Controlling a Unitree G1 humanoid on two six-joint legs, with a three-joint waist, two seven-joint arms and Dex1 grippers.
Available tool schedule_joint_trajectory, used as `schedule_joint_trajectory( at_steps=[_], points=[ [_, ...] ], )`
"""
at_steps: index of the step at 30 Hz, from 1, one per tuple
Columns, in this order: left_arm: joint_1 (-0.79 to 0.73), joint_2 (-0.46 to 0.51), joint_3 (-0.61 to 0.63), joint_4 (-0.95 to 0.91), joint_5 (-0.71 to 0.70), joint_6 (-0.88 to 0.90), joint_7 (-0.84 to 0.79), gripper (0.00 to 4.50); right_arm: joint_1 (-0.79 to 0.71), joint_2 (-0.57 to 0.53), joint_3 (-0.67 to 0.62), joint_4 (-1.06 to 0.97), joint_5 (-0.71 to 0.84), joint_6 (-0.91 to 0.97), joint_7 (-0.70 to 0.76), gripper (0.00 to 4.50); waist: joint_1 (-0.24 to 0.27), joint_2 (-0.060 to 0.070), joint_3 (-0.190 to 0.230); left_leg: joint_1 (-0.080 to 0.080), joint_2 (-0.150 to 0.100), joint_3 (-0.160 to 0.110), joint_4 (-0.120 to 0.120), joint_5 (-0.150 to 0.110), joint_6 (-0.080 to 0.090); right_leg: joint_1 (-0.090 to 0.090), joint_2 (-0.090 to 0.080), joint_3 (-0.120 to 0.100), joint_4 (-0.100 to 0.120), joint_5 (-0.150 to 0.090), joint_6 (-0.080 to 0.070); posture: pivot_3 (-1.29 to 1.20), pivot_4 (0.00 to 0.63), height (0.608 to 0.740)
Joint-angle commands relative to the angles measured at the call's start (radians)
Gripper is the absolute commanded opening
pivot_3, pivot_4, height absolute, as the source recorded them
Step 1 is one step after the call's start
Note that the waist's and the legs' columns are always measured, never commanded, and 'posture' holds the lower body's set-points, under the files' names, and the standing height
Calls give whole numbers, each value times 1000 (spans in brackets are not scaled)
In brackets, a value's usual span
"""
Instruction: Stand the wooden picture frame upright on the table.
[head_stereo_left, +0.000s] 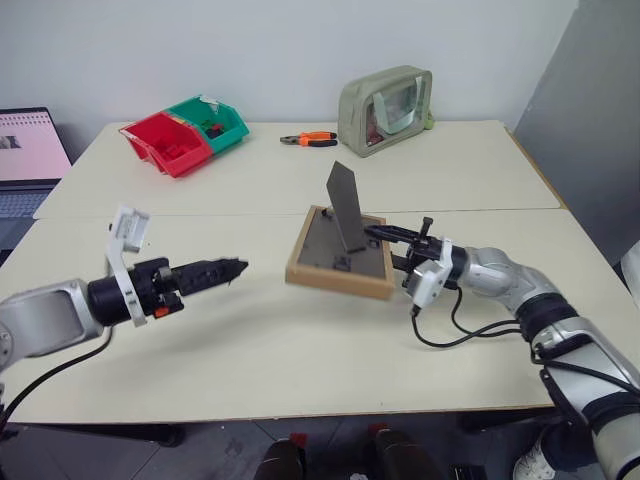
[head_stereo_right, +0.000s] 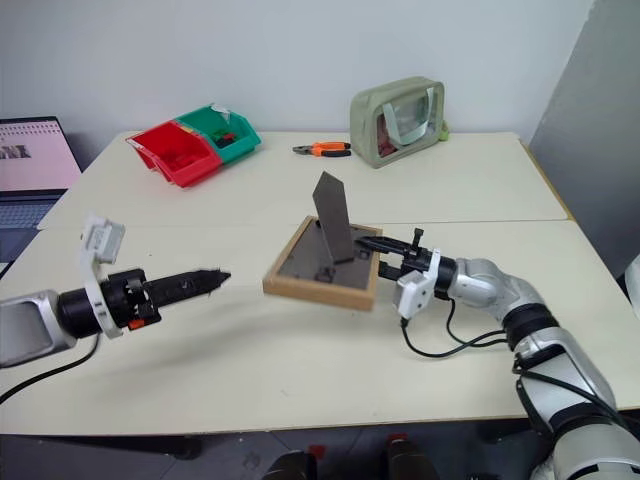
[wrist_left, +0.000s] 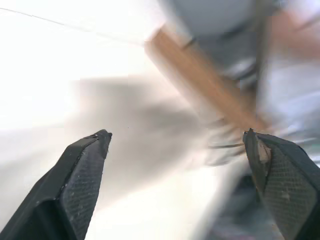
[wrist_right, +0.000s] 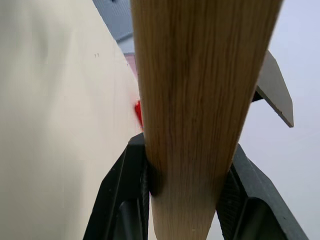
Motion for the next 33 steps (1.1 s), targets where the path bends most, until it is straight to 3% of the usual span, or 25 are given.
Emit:
schedule_joint_trajectory(
  at_steps=[1, 4, 6, 11, 18, 20, 28, 32, 33],
  points=[
    [83, -73, 37, -221, 280, -188, 28, 4500, -34, 148, -86, -23, 368, 362, 402, 1297, 2, 0, 0, 0, 0, -1, 0, 0, 0, 0, 0, 0, 0, 0, -1, 0, 150, 740],
    [167, -166, -36, -346, 469, -291, 78, 4500, -138, 302, -180, 85, 501, 781, 597, 1297, 11, 1, 0, -1, 1, -2, 0, 0, 0, 0, 0, -1, 0, 1, -1, 0, 150, 740],
    [207, -195, -51, -377, 549, -327, 82, 4500, -185, 346, -213, 154, 521, 942, 679, 1297, 14, 1, 1, 0, 0, -1, 0, 0, 0, 0, 0, -2, 1, 1, -1, 0, 150, 740],
    [258, -263, -21, -385, 637, -379, 79, 4500, -244, 410, -266, 287, 486, 1107, 740, 1297, 40, 1, 1, -2, -2, -3, -1, 0, 0, -1, 1, -3, -1, 0, -2, 0, 150, 740],
    [252, -302, -27, -382, 657, -375, 57, 4500, -237, 449, -300, 350, 417, 1133, 690, 1297, 36, 1, 0, -2, -2, -1, -1, 0, 0, -1, 1, -4, -3, 0, -1, 0, 150, 740],
    [230, -303, -34, -370, 657, -368, 50, 4500, -235, 449, -317, 354, 408, 1134, 673, 1995, 36, 1, 0, -1, -2, -1, -1, 0, 0, -1, 2, -4, -2, 0, -2, 0, 150, 740],
    [159, -295, -61, -297, 690, -365, -2, 4500, -148, 343, -325, 280, 348, 1111, 753, 3577, 39, 1, 0, -2, -2, -1, -1, 0, 0, -1, 2, -5, -3, 1, -2, 0, 150, 740],
    [159, -285, -43, -257, 699, -362, -50, 4500, -17, 210, -321, 74, 323, 1118, 779, 4452, 38, 1, 0, -2, -2, -1, -1, 0, 0, -1, 2, -4, -3, 1, -2, 0, 150, 740],
    [155, -276, -30, -243, 688, -346, -64, 4500, 23, 168, -316, -18, 307, 1141, 764, 4479, 41, 1, 0, -2, -2, -2, -1, 0, 0, 0, 2, -5, -3, 1, -2, 0, 150, 740]
  ],
)
